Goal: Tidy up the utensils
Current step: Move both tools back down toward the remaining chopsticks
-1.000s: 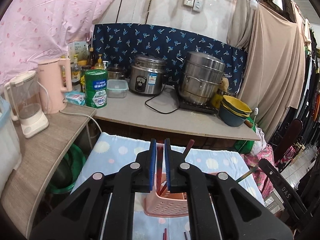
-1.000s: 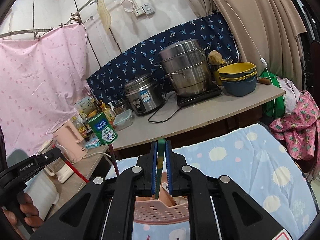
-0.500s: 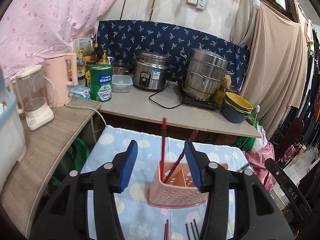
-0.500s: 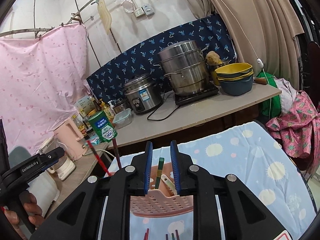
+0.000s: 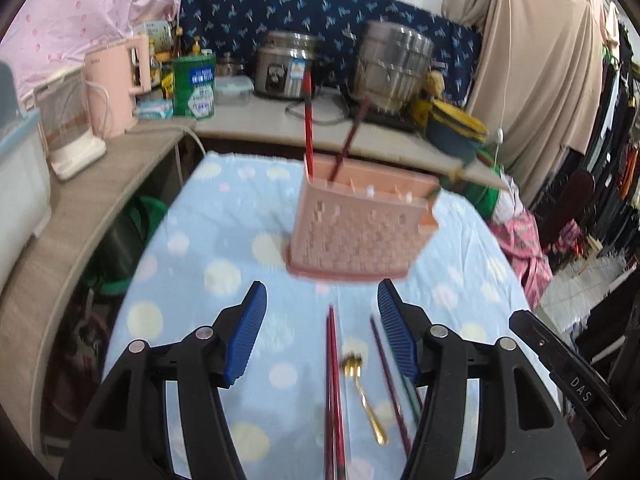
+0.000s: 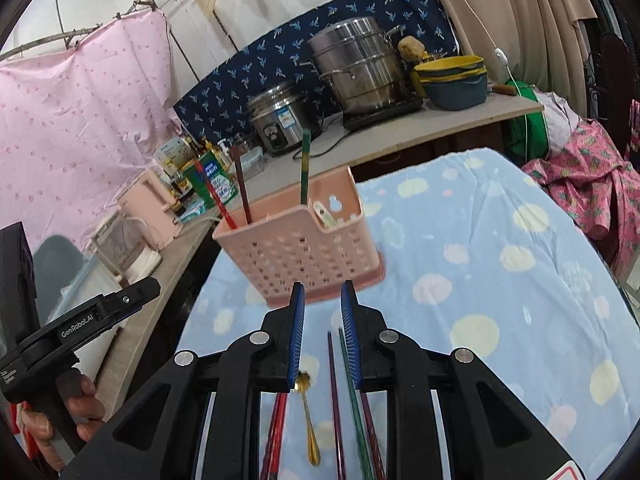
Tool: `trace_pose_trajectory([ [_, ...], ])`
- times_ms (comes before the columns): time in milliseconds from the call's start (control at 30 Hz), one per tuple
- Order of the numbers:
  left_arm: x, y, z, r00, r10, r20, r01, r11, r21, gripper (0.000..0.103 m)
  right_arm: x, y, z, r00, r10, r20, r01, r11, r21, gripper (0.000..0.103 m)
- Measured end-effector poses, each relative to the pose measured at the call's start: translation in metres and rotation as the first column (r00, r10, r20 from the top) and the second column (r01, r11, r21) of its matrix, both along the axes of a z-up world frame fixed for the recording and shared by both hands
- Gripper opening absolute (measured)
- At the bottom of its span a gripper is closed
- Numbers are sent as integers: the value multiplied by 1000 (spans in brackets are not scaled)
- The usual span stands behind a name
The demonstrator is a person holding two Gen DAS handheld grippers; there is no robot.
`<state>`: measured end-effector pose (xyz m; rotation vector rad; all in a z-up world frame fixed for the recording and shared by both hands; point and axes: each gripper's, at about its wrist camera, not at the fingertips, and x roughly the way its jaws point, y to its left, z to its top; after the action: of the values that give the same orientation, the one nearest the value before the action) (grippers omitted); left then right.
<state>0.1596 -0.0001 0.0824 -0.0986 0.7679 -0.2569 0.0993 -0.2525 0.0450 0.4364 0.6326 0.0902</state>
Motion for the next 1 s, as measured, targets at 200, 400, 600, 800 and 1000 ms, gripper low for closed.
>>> trace_pose_trajectory([
  [200,-43,-3,-49,993,-28,-116,32,999,28,55,-47,16,-42,994,31,-101,-40,996,-81,20],
  [400,-78,-1,-88,981,-31,-192,43,997,61,55,-75,22,-84,980,44,-194,-69,990,-123,20],
  [600,-98,0,-117,972,-26,-232,48,995,89,55,-84,21,-107,971,34,-237,-66,989,-129,20],
  [800,-107,-2,-127,974,-29,-227,55,992,112,55,-82,24,-116,967,40,-252,-78,987,-142,20],
  [1000,-104,-4,-136,972,-18,-235,53,988,143,55,-79,24,-121,965,40,-259,-79,986,-145,19],
])
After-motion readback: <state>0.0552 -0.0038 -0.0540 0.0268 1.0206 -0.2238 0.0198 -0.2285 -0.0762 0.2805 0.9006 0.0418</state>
